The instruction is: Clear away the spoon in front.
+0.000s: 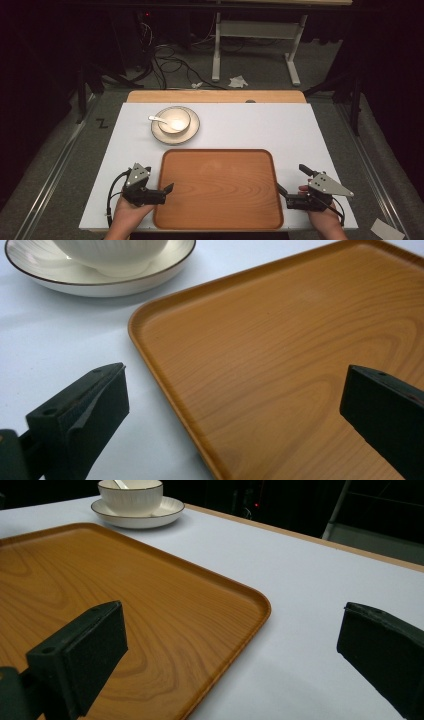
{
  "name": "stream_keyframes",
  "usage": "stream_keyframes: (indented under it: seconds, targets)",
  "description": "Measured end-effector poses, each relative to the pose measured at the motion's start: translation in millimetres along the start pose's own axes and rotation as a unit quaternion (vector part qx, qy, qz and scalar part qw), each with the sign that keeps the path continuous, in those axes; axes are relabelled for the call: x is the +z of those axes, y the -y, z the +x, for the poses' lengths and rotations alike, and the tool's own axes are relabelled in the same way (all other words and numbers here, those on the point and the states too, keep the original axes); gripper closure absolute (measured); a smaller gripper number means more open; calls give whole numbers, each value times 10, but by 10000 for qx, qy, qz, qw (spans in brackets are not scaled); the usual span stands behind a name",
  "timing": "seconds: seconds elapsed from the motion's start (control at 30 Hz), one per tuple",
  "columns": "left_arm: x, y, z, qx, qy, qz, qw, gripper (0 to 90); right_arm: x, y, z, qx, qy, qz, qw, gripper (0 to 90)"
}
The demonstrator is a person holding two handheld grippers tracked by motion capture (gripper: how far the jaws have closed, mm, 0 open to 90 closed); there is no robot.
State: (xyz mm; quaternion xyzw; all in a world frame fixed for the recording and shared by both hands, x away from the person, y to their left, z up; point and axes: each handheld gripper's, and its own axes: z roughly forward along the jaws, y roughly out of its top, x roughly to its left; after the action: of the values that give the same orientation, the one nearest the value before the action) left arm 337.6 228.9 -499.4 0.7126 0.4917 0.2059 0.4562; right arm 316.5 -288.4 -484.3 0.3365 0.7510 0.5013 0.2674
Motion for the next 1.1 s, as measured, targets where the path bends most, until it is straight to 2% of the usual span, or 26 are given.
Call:
stream_keyframes:
  seconds: [0.07,0.1,0.13,0.17,0.2,0.27,0.33,0.5,0.83,0.93,1.0,1.1]
  targets:
    - [-46,74,-83,246,191,446,9985,4,5,-2,19,-57,-30,12,10000,7]
    - [-46,74,-83,246,191,446,9985,4,8,-3,22,-76,-23,8,10000,7]
    - [-75,129,-105,215,335,485,9980,4,8,-3,22,-76,-23,8,10000,7]
    - [-93,187,-128,334,344,532,9974,4,20,-1,25,-45,24,42,10000,7]
    - [-93,187,-128,334,344,532,9974,4,25,-1,22,-51,36,51,10000,7]
    - [-111,177,-153,497,299,438,9974,4,29,-2,21,-45,58,58,10000,7]
    - [-134,148,-159,462,317,271,9981,4,33,1,18,-46,81,63,9999,7]
    - [-99,166,-213,595,344,294,9972,6,42,-9,4,-65,92,-4,9999,7]
    - [-69,177,-232,551,325,308,9975,44,49,1,-24,-35,67,-30,10000,7]
    - [-81,191,-208,466,278,298,9981,54,49,-6,-20,-62,34,-49,10000,7]
    - [-104,194,-175,302,273,213,9989,54,49,-9,-18,-77,47,-55,9999,7]
    - [-119,191,-158,248,241,166,9993,54,44,-7,-19,-66,51,-58,9999,7]
